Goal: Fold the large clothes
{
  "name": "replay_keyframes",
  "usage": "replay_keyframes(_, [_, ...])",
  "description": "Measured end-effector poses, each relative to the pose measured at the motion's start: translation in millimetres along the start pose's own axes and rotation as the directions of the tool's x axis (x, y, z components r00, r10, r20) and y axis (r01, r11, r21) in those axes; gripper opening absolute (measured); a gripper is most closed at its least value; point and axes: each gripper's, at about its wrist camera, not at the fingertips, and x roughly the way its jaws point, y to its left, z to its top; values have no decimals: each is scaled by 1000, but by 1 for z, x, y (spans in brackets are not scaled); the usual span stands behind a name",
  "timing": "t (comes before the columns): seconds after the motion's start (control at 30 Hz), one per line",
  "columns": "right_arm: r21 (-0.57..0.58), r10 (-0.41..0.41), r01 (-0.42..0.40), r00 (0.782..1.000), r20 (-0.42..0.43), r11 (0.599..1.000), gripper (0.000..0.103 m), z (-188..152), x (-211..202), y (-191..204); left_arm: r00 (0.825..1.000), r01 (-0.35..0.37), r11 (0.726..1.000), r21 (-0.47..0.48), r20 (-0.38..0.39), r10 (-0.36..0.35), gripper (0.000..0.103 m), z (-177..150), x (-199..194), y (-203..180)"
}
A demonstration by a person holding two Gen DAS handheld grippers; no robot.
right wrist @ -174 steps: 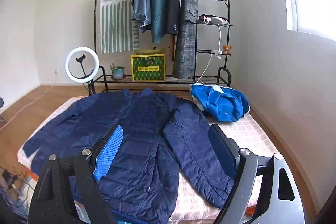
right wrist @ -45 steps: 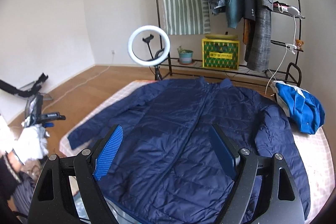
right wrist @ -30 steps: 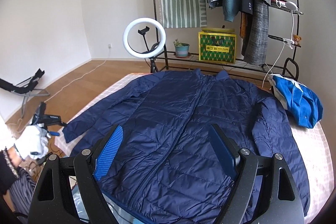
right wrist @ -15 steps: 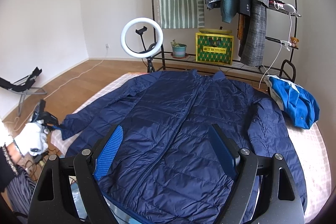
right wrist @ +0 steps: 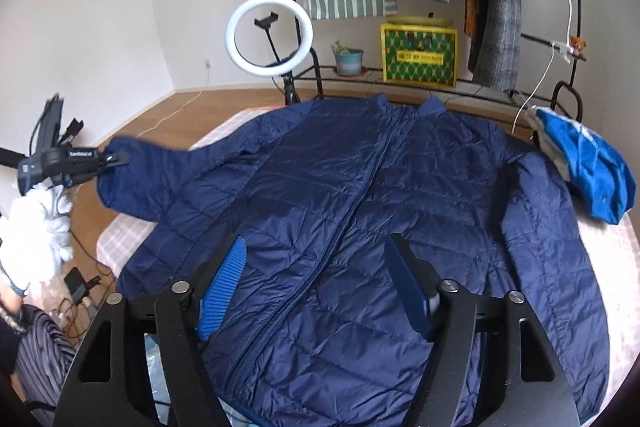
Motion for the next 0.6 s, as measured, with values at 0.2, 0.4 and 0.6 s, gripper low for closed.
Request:
replay_keyframes(0.2, [76,2,1,999,-35,997,56,1,18,-18,985,42,996,81,-172,-28,1,-26,71,-70])
replay_keyframes(0.4, [133,-15,23,998,-62,991,56,-2,27,-38,957,29,995,97,-291,1,1,-51,124,-90])
replay_keyframes(0.6, [189,-7,22,997,-81,982,56,-6,29,-50,938,97,994,53,-338,-74,55,-51,123,-95])
